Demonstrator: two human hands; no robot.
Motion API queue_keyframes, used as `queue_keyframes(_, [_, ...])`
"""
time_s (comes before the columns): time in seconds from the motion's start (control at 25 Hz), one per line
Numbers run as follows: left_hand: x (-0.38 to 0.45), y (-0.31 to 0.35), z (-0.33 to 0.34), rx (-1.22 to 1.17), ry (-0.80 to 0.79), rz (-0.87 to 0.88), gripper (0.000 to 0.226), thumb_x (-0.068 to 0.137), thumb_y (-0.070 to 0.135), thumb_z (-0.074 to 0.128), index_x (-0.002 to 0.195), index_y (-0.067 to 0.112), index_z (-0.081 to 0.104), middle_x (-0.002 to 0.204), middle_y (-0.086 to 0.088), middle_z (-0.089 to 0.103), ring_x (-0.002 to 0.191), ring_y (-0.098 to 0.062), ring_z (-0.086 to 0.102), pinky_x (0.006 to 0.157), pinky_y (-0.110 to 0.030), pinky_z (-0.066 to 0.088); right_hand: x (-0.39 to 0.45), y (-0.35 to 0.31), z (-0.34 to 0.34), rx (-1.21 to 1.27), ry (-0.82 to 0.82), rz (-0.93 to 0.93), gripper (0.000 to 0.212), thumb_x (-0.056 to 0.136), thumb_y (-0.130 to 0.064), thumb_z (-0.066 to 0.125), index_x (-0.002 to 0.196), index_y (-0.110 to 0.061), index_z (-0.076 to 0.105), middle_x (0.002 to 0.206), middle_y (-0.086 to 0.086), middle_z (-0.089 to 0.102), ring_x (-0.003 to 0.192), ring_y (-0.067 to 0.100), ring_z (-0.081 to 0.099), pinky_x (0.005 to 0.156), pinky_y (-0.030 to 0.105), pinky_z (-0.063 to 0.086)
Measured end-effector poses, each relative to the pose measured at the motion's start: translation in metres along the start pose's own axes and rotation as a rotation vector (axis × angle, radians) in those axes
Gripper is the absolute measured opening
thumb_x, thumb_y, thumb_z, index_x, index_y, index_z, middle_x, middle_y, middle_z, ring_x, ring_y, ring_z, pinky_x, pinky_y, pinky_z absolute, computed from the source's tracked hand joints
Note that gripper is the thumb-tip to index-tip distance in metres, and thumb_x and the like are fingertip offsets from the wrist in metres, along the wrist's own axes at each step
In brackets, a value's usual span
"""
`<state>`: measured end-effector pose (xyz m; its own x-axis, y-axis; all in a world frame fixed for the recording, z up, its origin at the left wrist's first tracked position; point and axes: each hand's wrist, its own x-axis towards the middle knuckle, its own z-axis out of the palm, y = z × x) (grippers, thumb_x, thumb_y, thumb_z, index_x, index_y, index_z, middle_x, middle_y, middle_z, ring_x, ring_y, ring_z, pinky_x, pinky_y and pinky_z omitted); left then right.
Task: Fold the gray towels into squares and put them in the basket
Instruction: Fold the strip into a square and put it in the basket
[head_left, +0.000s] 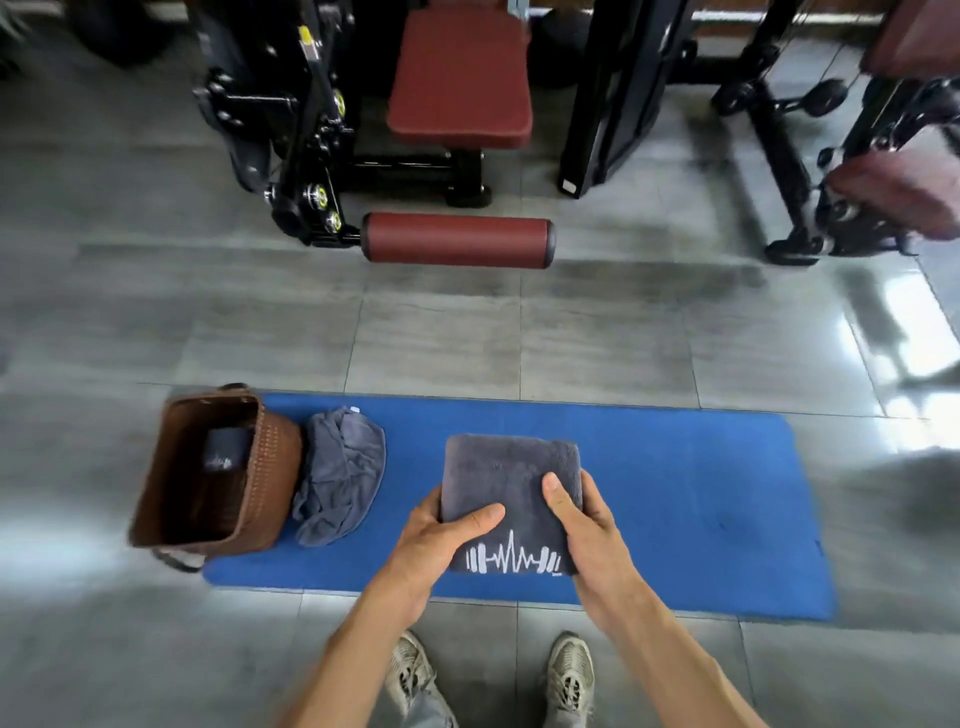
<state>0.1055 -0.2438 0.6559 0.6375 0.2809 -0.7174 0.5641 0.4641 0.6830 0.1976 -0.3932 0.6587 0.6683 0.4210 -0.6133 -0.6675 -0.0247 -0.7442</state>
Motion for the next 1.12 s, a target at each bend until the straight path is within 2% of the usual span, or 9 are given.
queue_keyframes(0.24, [-0.084, -0.001, -0.012, -0.125, 0.140, 0.065, 0.074, 0.047, 0.039, 0.090, 0.112, 0.016, 0.065, 0.101, -0.008, 0.075, 0.094, -0.027, 0.072, 0.092, -0.048, 0.055, -0.066, -0.010, 0.033, -0.020, -0.099, 0.055, 0.042, 0.083, -0.036, 0.070, 0.120, -0.017, 0.061, 0.114, 0.009, 0.072, 0.103, 0.028, 0.070, 0.086, 0.043, 0.058])
queue_keyframes(0.4, [-0.110, -0.020, -0.038, -0.207, 0.156, 0.071, 0.061, 0.060, 0.033, 0.089, 0.115, 0.020, 0.066, 0.104, -0.006, 0.075, 0.096, -0.026, 0.072, 0.093, -0.047, 0.054, -0.094, 0.009, 0.052, -0.007, -0.118, 0.110, 0.031, 0.090, -0.022, 0.067, 0.120, -0.016, 0.060, 0.114, 0.011, 0.072, 0.098, 0.025, 0.071, 0.074, 0.035, 0.059])
queue_keyframes(0.52, [-0.123, -0.038, -0.076, -0.254, 0.132, 0.037, 0.047, 0.072, 0.033, 0.082, 0.115, 0.022, 0.068, 0.108, -0.006, 0.074, 0.100, -0.027, 0.071, 0.096, -0.050, 0.052, -0.113, 0.037, 0.082, 0.036, -0.087, 0.157, 0.030, 0.090, -0.015, 0.066, 0.120, -0.012, 0.061, 0.111, 0.014, 0.072, 0.090, 0.025, 0.072, 0.067, 0.033, 0.058])
queue_keyframes(0.68, [-0.146, -0.055, -0.147, -0.250, 0.171, 0.010, 0.031, 0.081, 0.025, 0.076, 0.110, 0.018, 0.069, 0.103, -0.008, 0.075, 0.095, -0.029, 0.071, 0.095, -0.051, 0.052, -0.136, 0.085, 0.144, 0.055, -0.053, 0.196, 0.033, 0.089, -0.016, 0.066, 0.121, -0.012, 0.061, 0.108, 0.013, 0.073, 0.090, 0.026, 0.072, 0.068, 0.035, 0.058])
queue_keyframes(0.92, [-0.184, -0.058, -0.249, -0.247, 0.171, 0.034, 0.028, 0.083, 0.023, 0.074, 0.110, 0.018, 0.069, 0.102, -0.008, 0.075, 0.093, -0.028, 0.072, 0.090, -0.045, 0.056, -0.170, 0.135, 0.237, 0.074, -0.040, 0.200, 0.046, 0.079, -0.024, 0.072, 0.122, -0.014, 0.061, 0.111, 0.013, 0.073, 0.099, 0.029, 0.071, 0.076, 0.039, 0.057])
queue_keyframes(1.12, [-0.186, -0.051, -0.288, -0.292, 0.159, -0.001, 0.033, 0.082, 0.024, 0.075, 0.113, 0.017, 0.069, 0.104, -0.010, 0.074, 0.096, -0.030, 0.071, 0.093, -0.049, 0.054, -0.169, 0.145, 0.274, 0.073, 0.010, 0.208, 0.037, 0.083, -0.018, 0.072, 0.118, -0.010, 0.062, 0.108, 0.017, 0.073, 0.094, 0.034, 0.071, 0.074, 0.043, 0.059])
